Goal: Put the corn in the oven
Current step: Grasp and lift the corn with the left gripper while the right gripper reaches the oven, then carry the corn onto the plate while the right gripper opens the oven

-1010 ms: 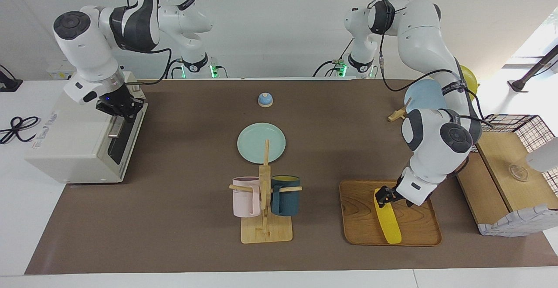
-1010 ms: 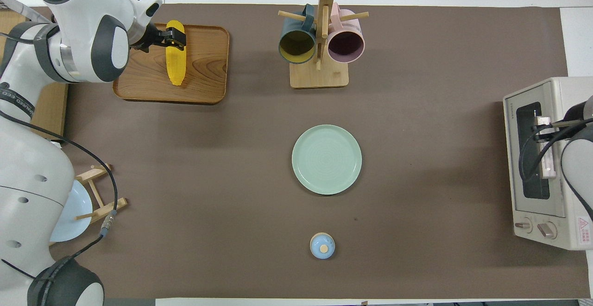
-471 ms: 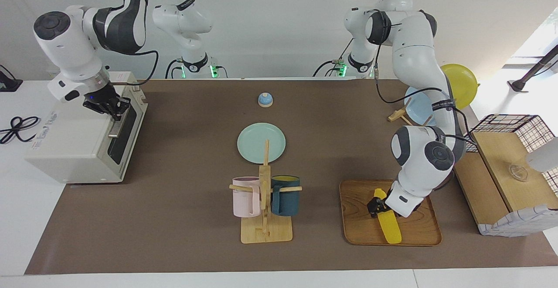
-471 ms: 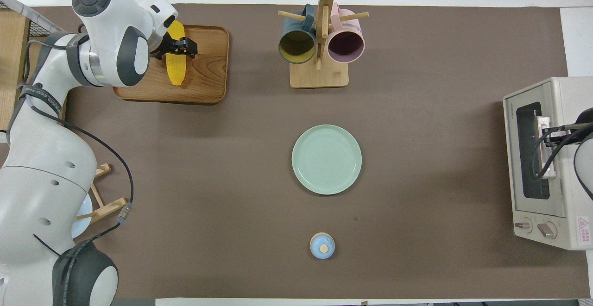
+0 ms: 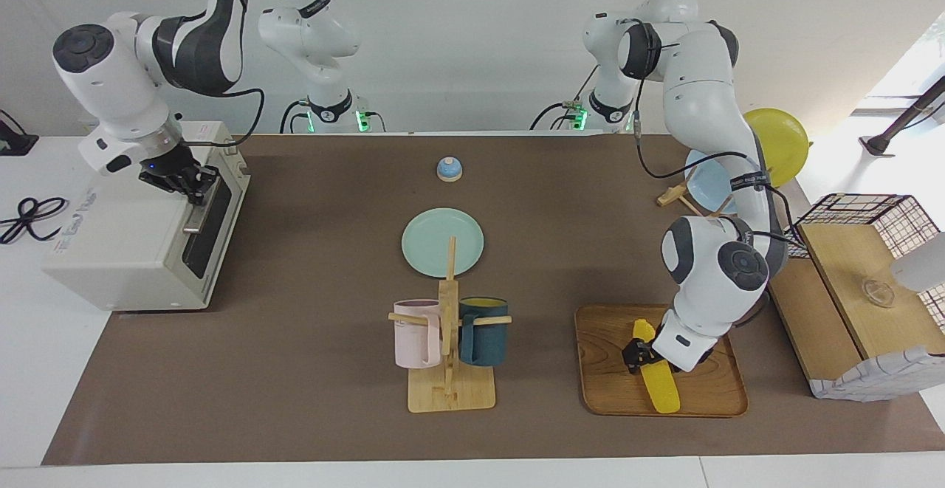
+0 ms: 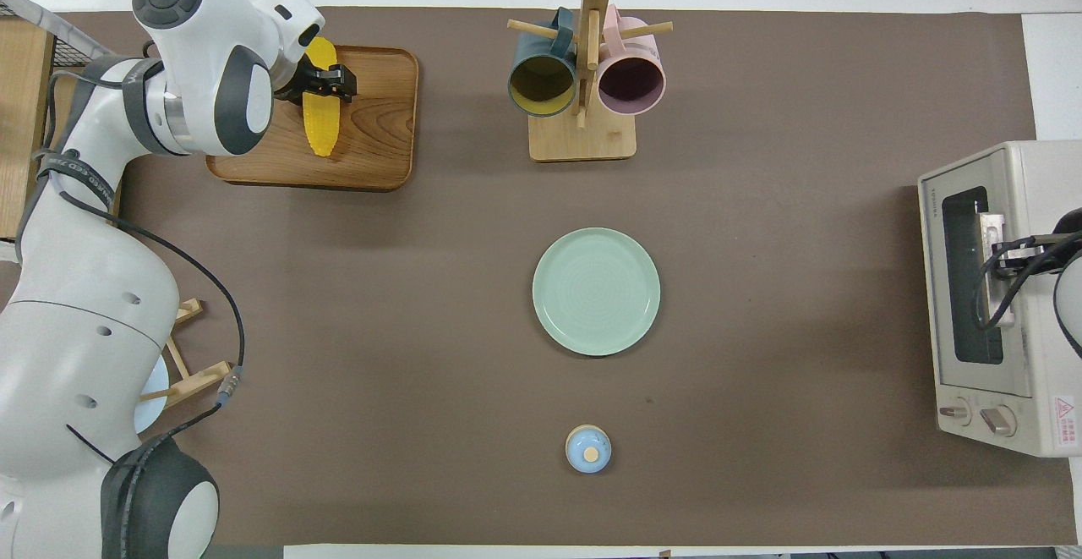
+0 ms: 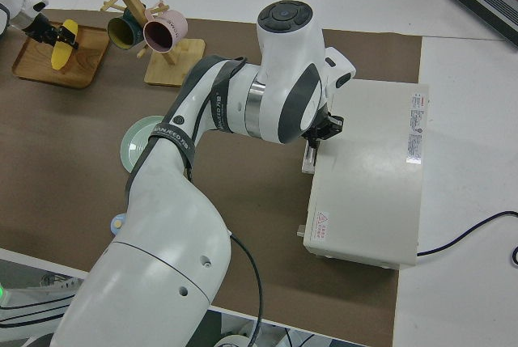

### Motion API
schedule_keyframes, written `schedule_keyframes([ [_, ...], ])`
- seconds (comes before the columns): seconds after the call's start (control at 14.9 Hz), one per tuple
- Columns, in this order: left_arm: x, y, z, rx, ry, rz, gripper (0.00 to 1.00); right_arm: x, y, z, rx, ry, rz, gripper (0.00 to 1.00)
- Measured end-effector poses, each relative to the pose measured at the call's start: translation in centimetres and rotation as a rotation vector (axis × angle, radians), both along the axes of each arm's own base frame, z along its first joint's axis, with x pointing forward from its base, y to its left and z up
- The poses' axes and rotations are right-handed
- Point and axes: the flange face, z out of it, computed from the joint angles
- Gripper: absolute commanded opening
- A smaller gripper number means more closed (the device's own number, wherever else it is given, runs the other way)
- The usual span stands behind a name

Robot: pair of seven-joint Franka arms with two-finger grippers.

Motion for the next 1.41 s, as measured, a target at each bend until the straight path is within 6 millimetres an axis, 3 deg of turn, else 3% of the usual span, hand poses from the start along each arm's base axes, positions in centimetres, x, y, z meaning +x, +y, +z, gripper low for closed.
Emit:
schedule_keyframes([
  [0.13, 0.0, 0.1, 0.2, 0.006, 0.001, -0.002, 0.00, 0.0, 0.0, 0.0, 0.006, -0.001, -0.003, 0.00],
  [0.4, -0.3, -0.8, 1.1, 0.012, 0.033, -0.015, 0.00, -0.1, 0.9, -0.4, 0.049, -0.011, -0.011, 0.00],
  [0.61, -0.7, -1.2, 5.8, -0.002, 0.014, 0.045, 0.00, -0.2, 2.4, -1.0, 0.080, -0.021, -0.002, 0.00],
  [0.74, -2.3, -2.2, 9.7, -0.010, 0.020, 0.084, 0.00, 0.0, 4.2, -2.0, 0.094, -0.021, 0.010, 0.00],
  [0.94, -7.6, -5.9, 13.8, -0.019, 0.050, 0.113, 0.00, 0.3, 7.8, -4.8, 0.100, -0.024, 0.004, 0.00],
  [1.14, -13.9, -11.1, 16.6, -0.037, 0.085, 0.161, 0.00, 0.8, 9.6, -7.7, 0.111, -0.019, -0.002, 0.00],
  [1.28, -17.8, -14.7, 17.4, -0.045, 0.115, 0.164, 0.00, 1.0, 10.2, -9.0, 0.123, -0.020, -0.003, 0.00],
  [1.41, -21.7, -18.8, 16.8, -0.042, 0.134, 0.148, 0.00, 0.8, 10.9, -10.4, 0.121, -0.032, 0.011, 0.00],
])
